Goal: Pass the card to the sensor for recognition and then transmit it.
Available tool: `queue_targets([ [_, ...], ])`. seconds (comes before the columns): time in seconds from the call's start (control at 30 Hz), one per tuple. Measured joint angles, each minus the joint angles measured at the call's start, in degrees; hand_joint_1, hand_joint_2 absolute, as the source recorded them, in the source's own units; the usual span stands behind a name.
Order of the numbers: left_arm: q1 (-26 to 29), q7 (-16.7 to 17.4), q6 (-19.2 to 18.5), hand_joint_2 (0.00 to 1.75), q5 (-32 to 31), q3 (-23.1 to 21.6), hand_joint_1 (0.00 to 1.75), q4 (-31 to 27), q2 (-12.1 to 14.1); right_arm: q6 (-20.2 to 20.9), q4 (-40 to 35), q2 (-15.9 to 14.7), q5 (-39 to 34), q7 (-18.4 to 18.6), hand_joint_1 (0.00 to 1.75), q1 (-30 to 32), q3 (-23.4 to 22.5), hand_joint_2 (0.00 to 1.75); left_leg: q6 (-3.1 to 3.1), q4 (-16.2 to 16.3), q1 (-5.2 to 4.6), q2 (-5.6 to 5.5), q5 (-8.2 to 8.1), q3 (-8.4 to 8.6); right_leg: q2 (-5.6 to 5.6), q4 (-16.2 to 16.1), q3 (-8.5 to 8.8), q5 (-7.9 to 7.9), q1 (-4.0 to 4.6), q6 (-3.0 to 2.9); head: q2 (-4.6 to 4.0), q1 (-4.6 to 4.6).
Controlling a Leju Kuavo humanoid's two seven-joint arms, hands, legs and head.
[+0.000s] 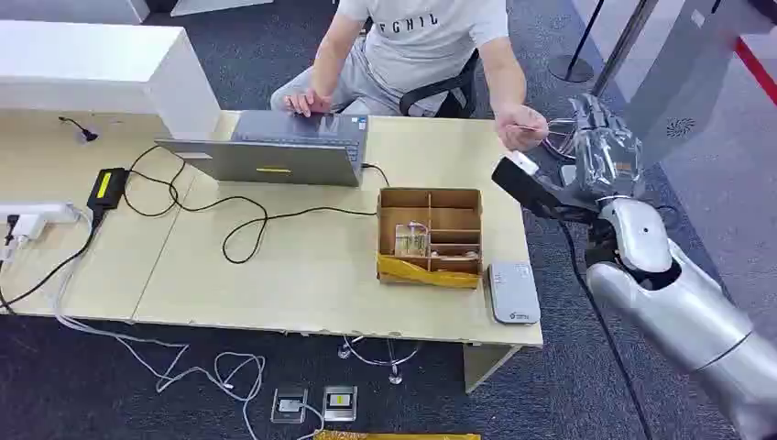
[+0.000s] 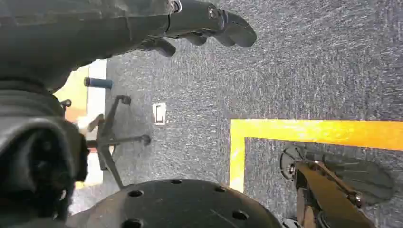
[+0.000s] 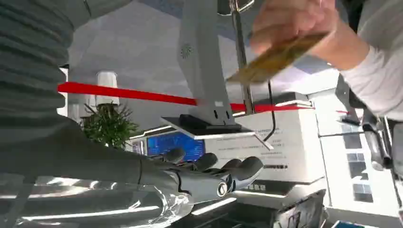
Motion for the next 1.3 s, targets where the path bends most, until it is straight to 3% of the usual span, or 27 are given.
queue_targets([
  [0.2, 0.06, 0.15, -0.09, 0.0, 0.24, -0.37, 0.0, 0.0, 0.02, -0.29, 5.9, 3.32, 3.83, -0.98, 0.0, -0.24, 2.56, 1.75, 0.0, 0.01, -0.01, 0.01, 0.0, 0.04, 0.0, 0.0, 0.0, 0.0, -0.01, 0.0, 0.0, 0.0],
  [0.5, 0.13, 0.85, -0.2, 0.0, 0.72, -0.39, 0.0, 0.0, 0.04, -2.6, 9.42, 5.09, 6.95, -1.03, 0.0, 0.5, 4.17, 1.75, -0.01, 0.01, 0.0, 0.05, 0.0, 0.07, 0.01, 0.0, 0.0, 0.0, 0.0, 0.0, 0.0, -0.02],
  [0.53, 0.14, 1.14, -0.2, 0.0, 0.57, -0.39, 0.0, 0.0, 0.04, -2.6, 9.7, 5.13, 7.36, -0.94, 1.55, 0.73, 4.13, 1.75, -0.01, 0.01, 0.0, 0.05, 0.0, 0.07, 0.02, 0.0, 0.0, 0.0, 0.0, 0.0, 0.0, 0.02],
  [0.57, 0.15, 1.18, -0.04, 0.0, 0.52, -0.39, 0.0, 0.0, 0.04, -2.6, 9.92, 5.18, 7.72, -0.85, 1.75, 0.99, 3.95, 1.75, -0.01, 0.01, -0.01, 0.06, 0.0, 0.08, 0.02, 0.0, 0.0, 0.0, -0.01, 0.0, 0.0, 0.0],
  [0.97, 0.18, 0.83, 0.44, 0.0, -0.92, -0.52, 0.0, 0.0, -0.22, -4.39, 10.44, 5.29, 10.73, -0.2, 1.75, 5.04, -1.56, 1.75, -0.01, 0.03, -0.01, 0.11, -0.01, 0.14, 0.05, -0.01, 0.0, 0.01, -0.01, 0.01, 0.0, 0.0],
  [1.03, 0.2, 0.55, 0.37, 0.0, -1.49, -0.74, 0.0, 0.0, -0.28, -4.42, 10.29, 5.22, 11.98, -0.06, 1.75, 5.97, -3.07, 1.75, 0.0, 0.03, -0.02, 0.12, 0.01, 1.02, 0.08, -0.01, -0.07, 0.05, -0.02, 0.04, 0.0, 0.02],
  [1.3, -0.1, 0.79, 0.24, 0.0, -3.72, -2.03, 0.0, 0.0, -0.57, -4.42, 6.88, 2.71, 12.74, 0.0, 1.75, 8.67, -9.84, 1.75, 0.0, 0.06, -0.06, 0.16, 0.02, 1.1, 0.11, -0.01, -0.02, 0.07, -0.06, 0.05, 0.0, 0.02],
])
